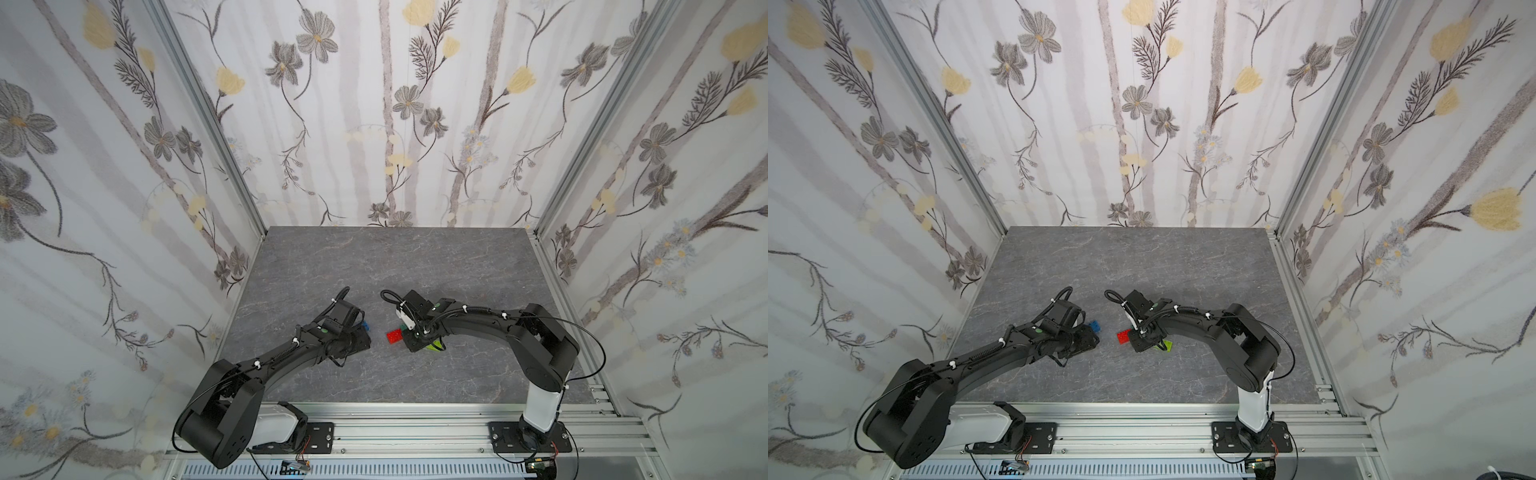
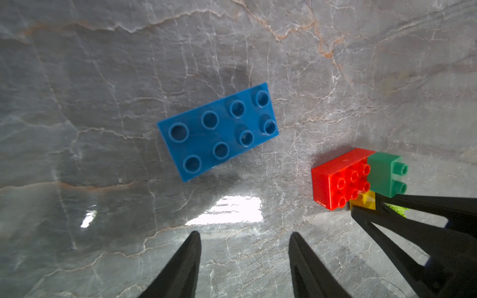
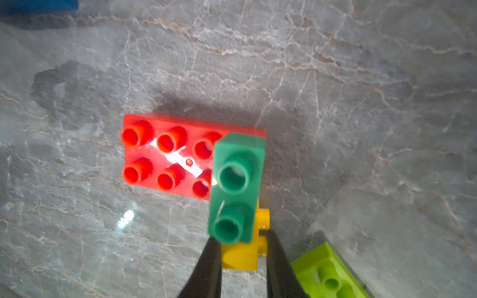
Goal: Assemble the number 5 with lego
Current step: Pick up the lego brick from the center of the board.
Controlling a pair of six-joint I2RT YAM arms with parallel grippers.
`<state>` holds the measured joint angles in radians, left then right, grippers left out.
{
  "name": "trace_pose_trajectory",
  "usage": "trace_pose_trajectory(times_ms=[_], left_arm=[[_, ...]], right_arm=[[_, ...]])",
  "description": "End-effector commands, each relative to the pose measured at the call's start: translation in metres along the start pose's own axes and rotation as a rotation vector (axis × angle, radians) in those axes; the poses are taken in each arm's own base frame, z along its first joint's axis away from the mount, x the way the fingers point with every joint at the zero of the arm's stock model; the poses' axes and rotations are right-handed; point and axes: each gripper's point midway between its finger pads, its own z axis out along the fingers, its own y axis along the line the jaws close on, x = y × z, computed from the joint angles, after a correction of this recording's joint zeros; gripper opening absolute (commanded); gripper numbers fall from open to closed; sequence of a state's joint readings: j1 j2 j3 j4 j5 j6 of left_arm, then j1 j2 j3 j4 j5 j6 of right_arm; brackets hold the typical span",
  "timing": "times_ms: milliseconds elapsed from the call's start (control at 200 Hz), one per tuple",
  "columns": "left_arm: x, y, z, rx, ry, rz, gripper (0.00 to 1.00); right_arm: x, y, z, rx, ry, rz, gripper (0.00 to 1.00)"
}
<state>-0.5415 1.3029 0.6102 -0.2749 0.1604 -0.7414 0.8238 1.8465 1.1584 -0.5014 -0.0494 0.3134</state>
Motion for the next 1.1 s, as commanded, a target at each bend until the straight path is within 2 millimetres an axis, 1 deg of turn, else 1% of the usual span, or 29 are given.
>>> trace_pose_trajectory(times_ms=[0, 125, 225, 250, 260, 280, 300, 405, 510, 575, 704, 819, 959, 1094], left_arm=[[-0.007, -0.009, -0.005, 0.028, -0.02, -0.016, 0.56], [-0.011, -0.023, -0.012, 0.076, -0.021, -0.019, 0.56], [-0.018, -0.042, -0.022, 0.142, -0.026, -0.015, 0.56], [-0.019, -0.047, -0.024, 0.16, -0.026, -0.014, 0.56], [-0.02, -0.049, -0.025, 0.167, -0.027, -0.014, 0.56], [-0.022, -0.054, -0.027, 0.184, -0.027, -0.011, 0.56], [-0.026, -0.062, -0.036, 0.218, -0.049, -0.004, 0.56], [-0.039, -0.09, -0.059, 0.312, -0.082, 0.021, 0.58], [-0.047, -0.117, -0.077, 0.405, -0.092, 0.04, 0.61], [-0.051, -0.133, -0.087, 0.465, -0.099, 0.051, 0.61], [-0.054, -0.159, -0.104, 0.566, -0.108, 0.079, 0.61], [-0.051, -0.178, -0.115, 0.635, -0.107, 0.118, 0.61], [-0.049, -0.19, -0.123, 0.691, -0.109, 0.153, 0.62], [-0.045, -0.201, -0.127, 0.736, -0.094, 0.182, 0.6]], right_arm=[[0.001, -0.001, -0.014, 0.002, -0.022, 0.007, 0.22], [0.001, -0.001, -0.037, -0.005, -0.071, 0.003, 0.22], [-0.004, 0.0, -0.062, -0.009, -0.135, -0.014, 0.22], [-0.005, -0.001, -0.064, -0.004, -0.144, -0.017, 0.22], [-0.009, 0.0, -0.074, -0.009, -0.172, -0.02, 0.22], [-0.011, 0.0, -0.081, -0.01, -0.193, -0.023, 0.22], [-0.013, 0.0, -0.087, -0.01, -0.211, -0.026, 0.22], [-0.025, -0.002, -0.117, 0.006, -0.307, -0.038, 0.23], [-0.036, -0.002, -0.145, 0.016, -0.392, -0.046, 0.23], [-0.041, -0.001, -0.158, 0.014, -0.43, -0.051, 0.23], [-0.048, 0.003, -0.179, 0.025, -0.497, -0.066, 0.23], [-0.052, 0.01, -0.191, 0.022, -0.531, -0.084, 0.23], [-0.055, 0.015, -0.2, 0.002, -0.56, -0.083, 0.23], [-0.057, 0.017, -0.207, -0.01, -0.581, -0.084, 0.23]])
